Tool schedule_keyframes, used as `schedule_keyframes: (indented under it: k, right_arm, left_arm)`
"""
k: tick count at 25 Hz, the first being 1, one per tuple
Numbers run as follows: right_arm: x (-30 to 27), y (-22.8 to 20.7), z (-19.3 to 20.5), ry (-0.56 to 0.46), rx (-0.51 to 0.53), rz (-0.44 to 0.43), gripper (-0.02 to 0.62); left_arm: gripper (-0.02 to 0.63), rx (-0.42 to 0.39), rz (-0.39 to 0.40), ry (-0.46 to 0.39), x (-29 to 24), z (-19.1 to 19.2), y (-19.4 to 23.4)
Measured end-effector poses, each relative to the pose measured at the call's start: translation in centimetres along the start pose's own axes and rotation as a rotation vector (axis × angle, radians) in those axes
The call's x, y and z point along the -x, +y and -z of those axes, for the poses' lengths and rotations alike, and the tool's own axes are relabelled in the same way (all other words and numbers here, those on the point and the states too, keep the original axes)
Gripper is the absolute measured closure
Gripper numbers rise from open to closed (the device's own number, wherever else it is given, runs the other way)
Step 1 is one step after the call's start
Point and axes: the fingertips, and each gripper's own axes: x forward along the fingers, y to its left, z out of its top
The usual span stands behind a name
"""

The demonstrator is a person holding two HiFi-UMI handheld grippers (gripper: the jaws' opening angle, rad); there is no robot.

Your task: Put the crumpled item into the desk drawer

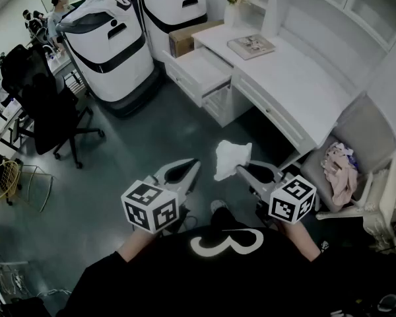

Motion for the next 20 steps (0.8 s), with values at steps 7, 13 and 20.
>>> schedule_keyframes:
  k: [7,13,20]
  right_arm:
    - [0.1,0.7,-0.3,-0.008,0.004,-0.011,0.549]
    - [-0.5,-1.2,-0.9,-0.042,-0.012,0.005,0.549]
    - [-3.1,-4.1,-1.2,-0.032,-0.028,-0.014,0.549]
  left_arm:
    - [0.597,0.013,-0.01,-0.002,0.9,0.0,0.4]
    - [0.597,-0.002,-0.015,0.007,-0.3,-0.3,1.2]
    - [0.597,0.007,-0.038,0.029,-2.9,-0.5,3.9]
